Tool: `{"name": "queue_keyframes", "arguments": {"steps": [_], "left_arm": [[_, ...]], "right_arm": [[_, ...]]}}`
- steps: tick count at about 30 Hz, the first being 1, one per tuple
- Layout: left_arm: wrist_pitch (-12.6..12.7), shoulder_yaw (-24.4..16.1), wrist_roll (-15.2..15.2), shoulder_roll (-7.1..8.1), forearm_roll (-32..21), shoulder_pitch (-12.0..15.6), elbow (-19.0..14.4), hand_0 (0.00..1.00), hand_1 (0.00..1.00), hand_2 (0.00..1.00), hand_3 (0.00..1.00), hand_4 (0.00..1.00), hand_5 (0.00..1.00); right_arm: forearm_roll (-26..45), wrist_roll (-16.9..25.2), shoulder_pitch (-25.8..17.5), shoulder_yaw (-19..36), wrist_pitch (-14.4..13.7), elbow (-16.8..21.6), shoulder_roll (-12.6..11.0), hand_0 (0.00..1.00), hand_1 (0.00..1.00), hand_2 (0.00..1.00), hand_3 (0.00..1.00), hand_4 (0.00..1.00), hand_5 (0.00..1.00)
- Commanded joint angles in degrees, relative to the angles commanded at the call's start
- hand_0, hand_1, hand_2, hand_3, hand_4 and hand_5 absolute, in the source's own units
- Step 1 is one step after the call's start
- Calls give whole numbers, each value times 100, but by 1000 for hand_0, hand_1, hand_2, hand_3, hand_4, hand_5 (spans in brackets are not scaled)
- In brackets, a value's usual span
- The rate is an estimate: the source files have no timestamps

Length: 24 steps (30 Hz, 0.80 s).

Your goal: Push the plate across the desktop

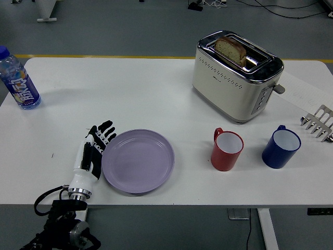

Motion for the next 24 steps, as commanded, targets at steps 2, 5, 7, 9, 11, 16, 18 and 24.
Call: {"name": "queue_keyframes", "arguments": {"steps": [2, 5, 7, 9, 11, 16, 18, 24], "left_arm": [[-1, 48, -1, 0, -30, -4, -15, 793, 830, 850, 720, 471, 998], [-2, 132, -3, 0, -69, -7, -50, 793, 830, 850, 720, 471, 998], [-3, 201, 0, 0, -88, -16, -74, 792, 830, 849, 720, 469, 998], [-6, 281, 2, 0, -121, -24, -95, 792, 830, 849, 720, 469, 998], [-6, 360, 1, 0, -140, -29, -119, 792, 830, 849, 720, 469, 998], [-3, 474, -2, 0, -177, -52, -160, 792, 829, 848, 719, 469, 998], [-2, 529, -5, 0, -196, -63, -190, 791, 828, 848, 719, 469, 998], [-3, 717, -5, 0, -244, -85, -248, 790, 828, 847, 719, 467, 998]], "right_arm": [[9, 4, 2, -7, -1, -1, -3, 689, 639, 748, 734, 479, 492], [8, 4, 4, -10, 2, 0, -5, 689, 639, 748, 734, 479, 492], [0, 0, 6, -5, 1, 1, -5, 689, 639, 748, 734, 479, 491], [-11, -6, 6, -3, 5, 1, -7, 689, 639, 748, 734, 479, 491], [-6, -10, 10, -9, 5, 3, -6, 689, 639, 748, 734, 479, 491], [-6, -15, 16, -13, 7, 4, -3, 689, 639, 747, 734, 479, 491], [-15, -16, 20, -4, 5, 5, -1, 689, 639, 747, 734, 479, 491], [-29, -14, 22, 5, 10, 3, -3, 689, 639, 747, 734, 480, 489]]}}
